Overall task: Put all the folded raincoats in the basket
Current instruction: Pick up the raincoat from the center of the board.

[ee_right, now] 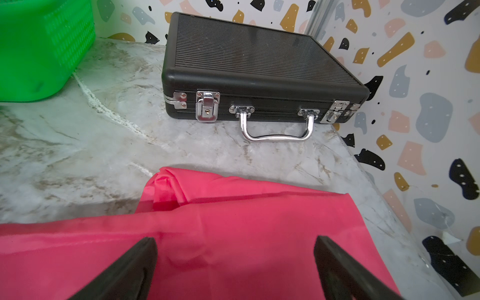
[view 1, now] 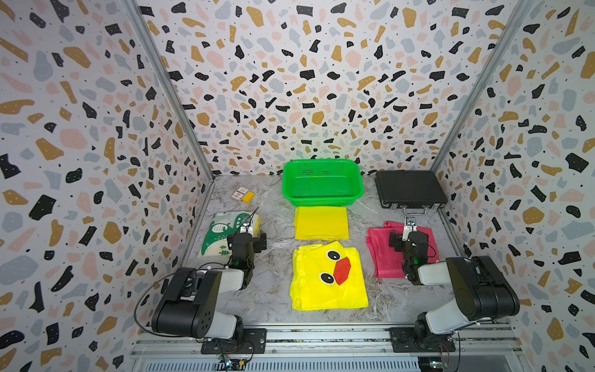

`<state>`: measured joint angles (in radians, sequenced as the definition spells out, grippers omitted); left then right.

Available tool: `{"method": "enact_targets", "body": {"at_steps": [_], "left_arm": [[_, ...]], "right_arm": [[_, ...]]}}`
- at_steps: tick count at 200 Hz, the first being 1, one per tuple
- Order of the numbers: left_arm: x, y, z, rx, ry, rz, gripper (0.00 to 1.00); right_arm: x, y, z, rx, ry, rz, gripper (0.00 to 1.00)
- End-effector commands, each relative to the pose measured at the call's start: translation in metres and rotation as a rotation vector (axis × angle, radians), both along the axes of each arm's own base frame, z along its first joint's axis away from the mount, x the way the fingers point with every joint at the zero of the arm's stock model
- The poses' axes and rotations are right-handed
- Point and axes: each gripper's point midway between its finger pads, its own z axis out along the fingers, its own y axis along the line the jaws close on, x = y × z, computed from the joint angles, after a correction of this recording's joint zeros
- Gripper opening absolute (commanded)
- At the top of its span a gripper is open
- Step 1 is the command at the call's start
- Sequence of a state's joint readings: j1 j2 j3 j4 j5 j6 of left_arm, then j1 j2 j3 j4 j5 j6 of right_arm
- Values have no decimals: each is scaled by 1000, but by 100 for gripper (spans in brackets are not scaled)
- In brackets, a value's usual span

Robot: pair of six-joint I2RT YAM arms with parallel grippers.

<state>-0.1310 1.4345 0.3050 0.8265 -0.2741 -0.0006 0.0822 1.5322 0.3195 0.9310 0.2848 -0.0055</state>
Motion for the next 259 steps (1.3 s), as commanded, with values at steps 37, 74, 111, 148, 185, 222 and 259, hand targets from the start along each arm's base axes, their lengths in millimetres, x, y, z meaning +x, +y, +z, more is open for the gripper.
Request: {"method": "enact_targets", "body": {"at_steps": [37,74,111,148,185,222,259], "left_arm": [[3,21,46,18,11,148,100],[-14,46,69,-107,119,407,100],[-36,24,69,-285,259,373,100],[-70,-17,59,-506,441,253,100],[-109,-57,40,-656,577,114,100],[-141,-77,42,-702,657,27,100],[-151,-86,42,-663,699,-34,100]], "right_arm": [[-4,-7,31,-22,-55,-55,100],[-10,-18,66,87,42,-190,100],[-31,4,64,259,200,-142,95],[-77,32,74,405,323,-41,89],[-119,81,78,601,417,164,84],[-156,106,71,647,553,252,81],[-177,128,57,721,647,351,75]]}}
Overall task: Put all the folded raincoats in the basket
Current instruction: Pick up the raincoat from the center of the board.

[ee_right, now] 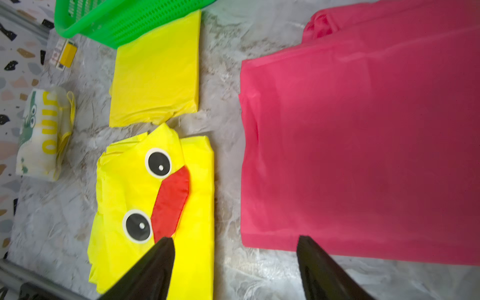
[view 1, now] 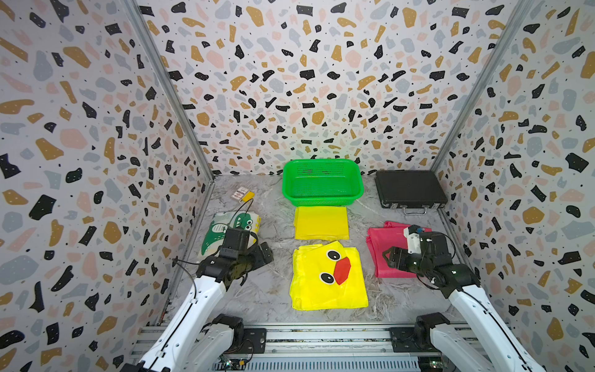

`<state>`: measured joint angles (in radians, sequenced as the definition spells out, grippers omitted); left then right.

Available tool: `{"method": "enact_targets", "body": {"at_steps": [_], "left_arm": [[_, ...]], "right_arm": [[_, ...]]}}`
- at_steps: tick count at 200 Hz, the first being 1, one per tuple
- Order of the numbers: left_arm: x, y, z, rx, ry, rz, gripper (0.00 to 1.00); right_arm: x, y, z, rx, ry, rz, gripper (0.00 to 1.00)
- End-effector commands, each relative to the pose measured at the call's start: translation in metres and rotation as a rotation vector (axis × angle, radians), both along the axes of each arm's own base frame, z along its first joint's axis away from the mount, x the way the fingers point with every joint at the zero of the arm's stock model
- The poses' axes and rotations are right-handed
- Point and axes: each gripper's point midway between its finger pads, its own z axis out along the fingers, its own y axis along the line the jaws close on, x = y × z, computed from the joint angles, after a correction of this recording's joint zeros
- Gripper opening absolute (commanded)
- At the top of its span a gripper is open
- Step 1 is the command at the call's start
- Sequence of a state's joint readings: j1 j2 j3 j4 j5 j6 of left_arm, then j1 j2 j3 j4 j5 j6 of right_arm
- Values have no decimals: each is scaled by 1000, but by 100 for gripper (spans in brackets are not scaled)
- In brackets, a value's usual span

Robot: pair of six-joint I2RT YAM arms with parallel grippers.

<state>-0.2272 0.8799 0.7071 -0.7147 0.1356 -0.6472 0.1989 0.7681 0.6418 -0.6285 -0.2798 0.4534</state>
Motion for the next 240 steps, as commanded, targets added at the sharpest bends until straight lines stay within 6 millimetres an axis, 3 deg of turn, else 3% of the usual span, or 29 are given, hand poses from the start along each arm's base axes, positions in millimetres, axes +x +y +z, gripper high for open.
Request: {"method": "enact_targets", "body": {"at_steps": [1,29,55,120,171,185,240], "left_arm": [[-12,-12,-2,-26,40,-65,100],[-10,-25,-11,-20,39,-112,100],[-11,-41,-30,17,99,-192,99],[-11,-77,-57,43,142,-314,98],[-14,-86,-79,45,180,-347,95],[-16,-93,-82,24,185,-377,90],[-21,-102,-90,15,210,-415,89]], "right_arm": [[-24,18,-9,89,91,73,75],[-27,29,-18,147,115,80,73],[-29,35,-22,151,121,92,74],[-41,49,-52,135,189,131,74],[-41,58,-67,100,212,143,74],[-40,61,-69,99,215,147,74],[-38,73,-80,99,239,163,72]]}}
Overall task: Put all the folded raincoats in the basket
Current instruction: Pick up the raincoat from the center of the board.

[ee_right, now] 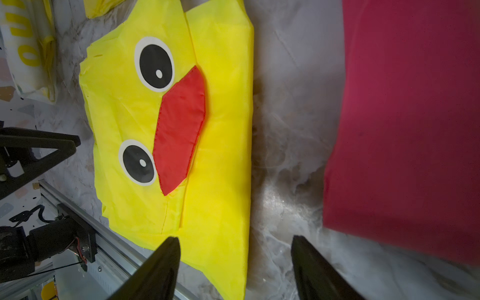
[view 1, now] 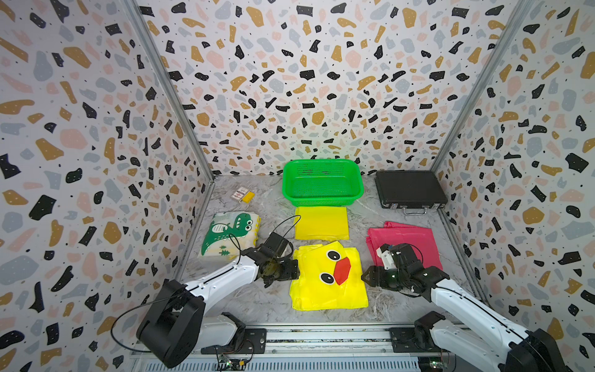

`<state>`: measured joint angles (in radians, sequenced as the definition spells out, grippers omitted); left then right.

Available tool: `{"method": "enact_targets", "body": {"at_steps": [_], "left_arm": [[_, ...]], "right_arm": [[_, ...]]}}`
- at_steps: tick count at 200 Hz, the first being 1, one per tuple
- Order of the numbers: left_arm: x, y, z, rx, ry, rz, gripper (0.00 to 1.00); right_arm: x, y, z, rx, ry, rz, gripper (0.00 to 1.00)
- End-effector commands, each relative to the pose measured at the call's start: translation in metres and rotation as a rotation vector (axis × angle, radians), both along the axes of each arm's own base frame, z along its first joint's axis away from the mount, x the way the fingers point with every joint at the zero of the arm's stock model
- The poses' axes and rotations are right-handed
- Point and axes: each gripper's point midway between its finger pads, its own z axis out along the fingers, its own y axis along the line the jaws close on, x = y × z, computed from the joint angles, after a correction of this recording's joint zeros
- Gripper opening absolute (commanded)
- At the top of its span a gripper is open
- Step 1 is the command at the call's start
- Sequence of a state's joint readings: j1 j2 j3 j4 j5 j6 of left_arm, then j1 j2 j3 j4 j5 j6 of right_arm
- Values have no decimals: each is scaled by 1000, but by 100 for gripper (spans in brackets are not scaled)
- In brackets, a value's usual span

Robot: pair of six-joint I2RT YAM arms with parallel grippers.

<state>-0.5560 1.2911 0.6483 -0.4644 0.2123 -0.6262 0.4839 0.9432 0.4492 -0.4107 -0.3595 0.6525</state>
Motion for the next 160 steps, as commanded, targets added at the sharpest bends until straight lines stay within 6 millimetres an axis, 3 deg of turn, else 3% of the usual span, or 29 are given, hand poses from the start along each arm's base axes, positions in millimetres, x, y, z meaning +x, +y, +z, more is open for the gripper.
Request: {"method": "enact_targets", "body": {"at_steps": [1,160], "left_arm": [[-1,-7,-2,-19,-9,-33,89],[-9,-18,-23,-5,27,-71,85]], "right_arm": [[6,4,-2,3,-18,-16,72],[3,13,-43,-49,46,-6,67]]}}
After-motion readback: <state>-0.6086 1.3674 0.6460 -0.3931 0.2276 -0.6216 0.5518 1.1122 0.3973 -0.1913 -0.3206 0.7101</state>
